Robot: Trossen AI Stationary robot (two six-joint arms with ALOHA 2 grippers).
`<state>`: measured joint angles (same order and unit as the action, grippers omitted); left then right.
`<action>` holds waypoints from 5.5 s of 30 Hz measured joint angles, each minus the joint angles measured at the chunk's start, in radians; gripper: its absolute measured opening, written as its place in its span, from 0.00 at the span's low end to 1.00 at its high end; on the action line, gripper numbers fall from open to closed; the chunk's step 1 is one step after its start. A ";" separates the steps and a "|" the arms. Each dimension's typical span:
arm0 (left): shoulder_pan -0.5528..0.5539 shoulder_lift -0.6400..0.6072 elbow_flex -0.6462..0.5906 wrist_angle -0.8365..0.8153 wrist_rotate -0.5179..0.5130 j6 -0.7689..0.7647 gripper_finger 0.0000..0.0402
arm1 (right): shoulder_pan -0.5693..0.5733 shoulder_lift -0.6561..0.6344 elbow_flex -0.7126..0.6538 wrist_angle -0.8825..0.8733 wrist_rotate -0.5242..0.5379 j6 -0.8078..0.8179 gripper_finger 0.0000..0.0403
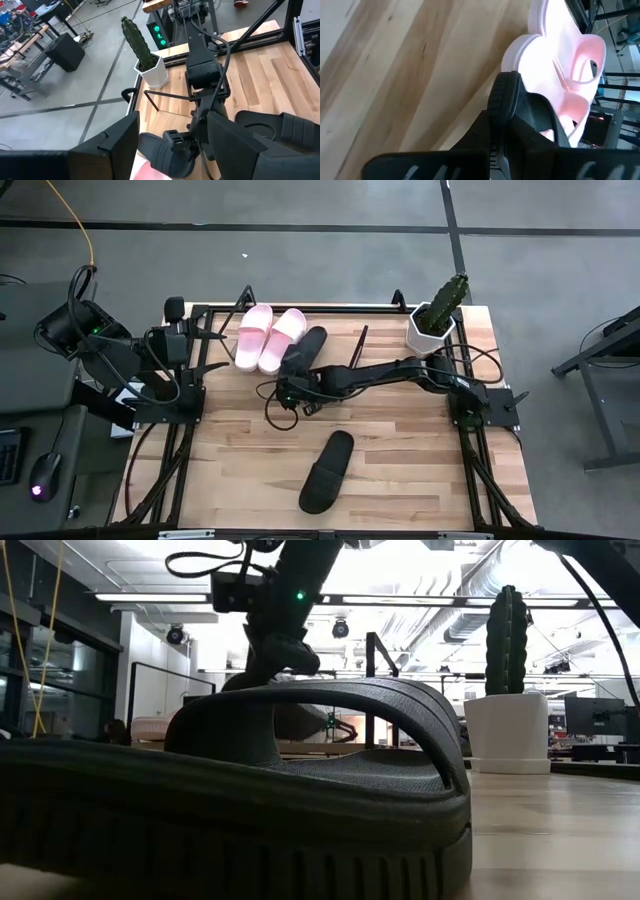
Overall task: Pick and place slides into the shelf
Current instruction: Put the left black slide on the shelf, then put the black slide on the shelf
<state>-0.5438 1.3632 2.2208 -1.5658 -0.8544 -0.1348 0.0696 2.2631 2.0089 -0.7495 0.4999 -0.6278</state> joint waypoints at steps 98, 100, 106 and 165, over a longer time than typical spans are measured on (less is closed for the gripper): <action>0.000 0.001 0.000 0.008 0.013 -0.007 0.52 | 0.144 0.002 -0.158 0.264 0.190 0.164 0.59; 0.000 0.001 0.000 0.008 0.013 -0.007 0.52 | 0.171 0.002 -0.150 0.259 0.220 0.197 0.59; 0.000 0.001 0.000 0.008 0.013 -0.004 0.52 | 0.243 0.000 -0.084 0.228 0.243 0.282 0.59; 0.001 0.000 -0.365 0.129 0.028 -0.123 0.52 | 0.481 -0.094 0.022 -0.165 -0.118 1.123 0.59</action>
<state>-0.5430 1.3636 1.8558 -1.4364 -0.8265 -0.2575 0.5506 2.1693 2.0304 -0.9147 0.3818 0.4955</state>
